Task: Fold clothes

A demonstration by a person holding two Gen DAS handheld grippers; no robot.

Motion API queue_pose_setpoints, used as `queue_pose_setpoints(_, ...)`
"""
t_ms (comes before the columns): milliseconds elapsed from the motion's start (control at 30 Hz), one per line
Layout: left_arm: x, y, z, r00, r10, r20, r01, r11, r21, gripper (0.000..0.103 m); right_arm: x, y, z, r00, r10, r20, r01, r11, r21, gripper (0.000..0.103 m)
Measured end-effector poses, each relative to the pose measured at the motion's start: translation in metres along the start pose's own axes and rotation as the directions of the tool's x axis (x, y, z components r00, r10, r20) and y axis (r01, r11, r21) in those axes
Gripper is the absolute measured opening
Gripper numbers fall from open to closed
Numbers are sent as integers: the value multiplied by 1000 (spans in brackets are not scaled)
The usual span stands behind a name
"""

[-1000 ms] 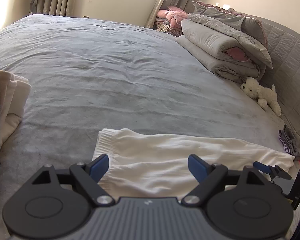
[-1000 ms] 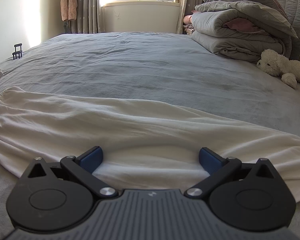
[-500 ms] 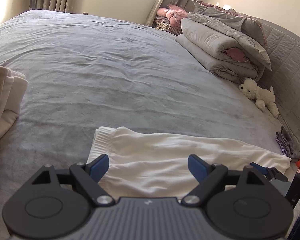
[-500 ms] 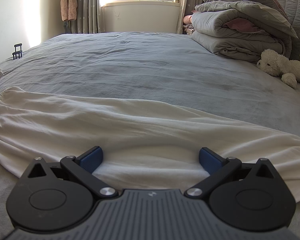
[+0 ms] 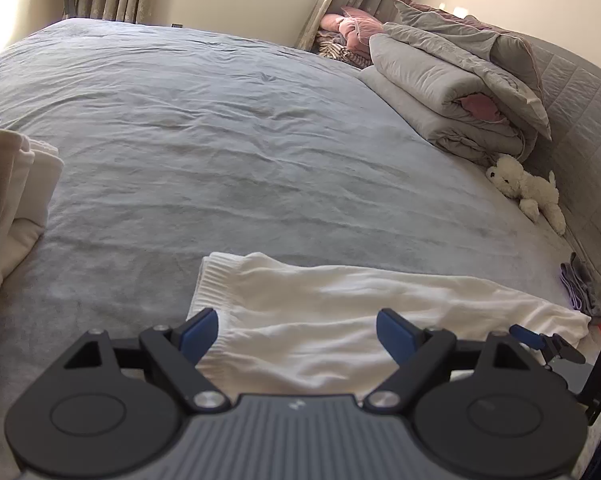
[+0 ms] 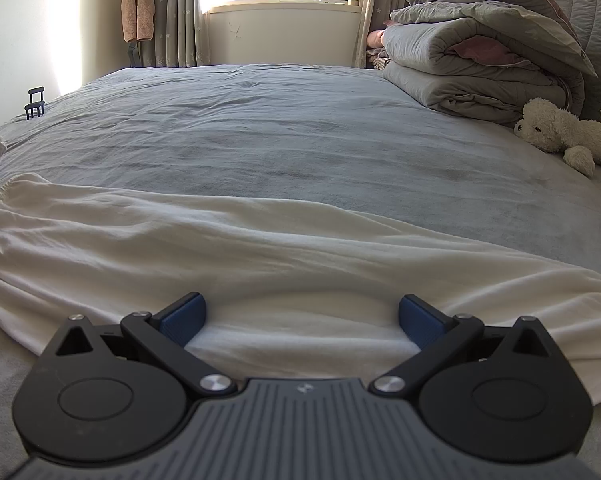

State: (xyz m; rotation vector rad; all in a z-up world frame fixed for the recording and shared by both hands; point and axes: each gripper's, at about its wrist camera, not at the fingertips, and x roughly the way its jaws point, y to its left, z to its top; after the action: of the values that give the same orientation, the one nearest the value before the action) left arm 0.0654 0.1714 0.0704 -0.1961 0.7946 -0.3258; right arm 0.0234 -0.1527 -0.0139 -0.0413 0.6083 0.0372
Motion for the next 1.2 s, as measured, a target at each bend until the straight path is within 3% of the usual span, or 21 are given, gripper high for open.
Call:
queue_pose_setpoints(467,-3,-15,-6,997,75,31,-78,994,74,87,0,0,0,1000,-1,0,1,1000,0,103)
queue_pose_setpoints(1200,13,-24,-11,986,163,29,-165,981,103,87,1,-1,-1,1000,-1,2,1,1000,2,103)
